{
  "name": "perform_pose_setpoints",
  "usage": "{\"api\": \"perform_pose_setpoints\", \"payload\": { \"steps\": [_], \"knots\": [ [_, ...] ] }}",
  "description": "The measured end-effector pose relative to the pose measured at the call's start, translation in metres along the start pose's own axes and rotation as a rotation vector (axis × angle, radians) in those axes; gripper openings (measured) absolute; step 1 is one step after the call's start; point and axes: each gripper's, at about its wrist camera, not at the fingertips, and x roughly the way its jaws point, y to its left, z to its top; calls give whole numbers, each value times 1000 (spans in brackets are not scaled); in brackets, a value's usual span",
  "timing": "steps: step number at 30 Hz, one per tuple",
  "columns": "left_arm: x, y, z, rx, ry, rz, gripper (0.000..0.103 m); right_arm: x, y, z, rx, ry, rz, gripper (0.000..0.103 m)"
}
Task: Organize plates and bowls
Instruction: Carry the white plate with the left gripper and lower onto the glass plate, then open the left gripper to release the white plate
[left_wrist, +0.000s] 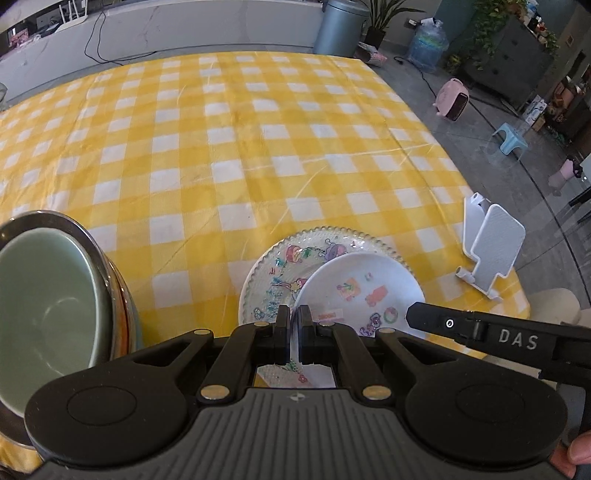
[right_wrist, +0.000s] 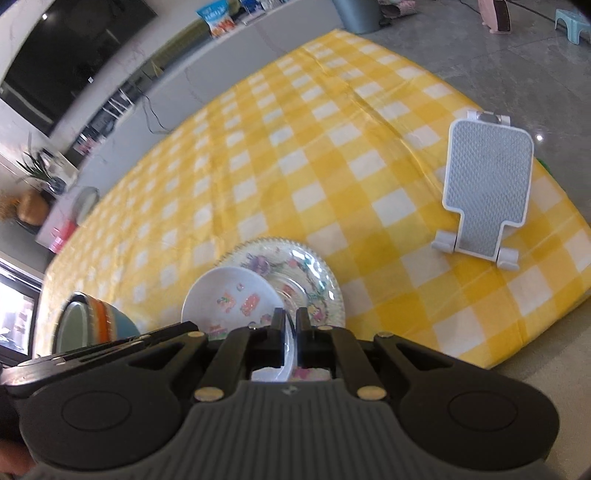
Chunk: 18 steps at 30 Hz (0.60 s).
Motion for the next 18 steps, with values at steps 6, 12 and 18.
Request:
{"api": "perform_pose_setpoints", "payload": {
  "steps": [6,12,18],
  "knots": [
    [4,-1,2,22,-18,18,3,12,5,3,-18,32,-52,1],
    [9,-2,5,31,-26,31,3,15,7,4,-16,33,-78,1],
    [15,-3,5,38,-20,35,3,15,10,2,-17,38,-84,1]
  ]
}}
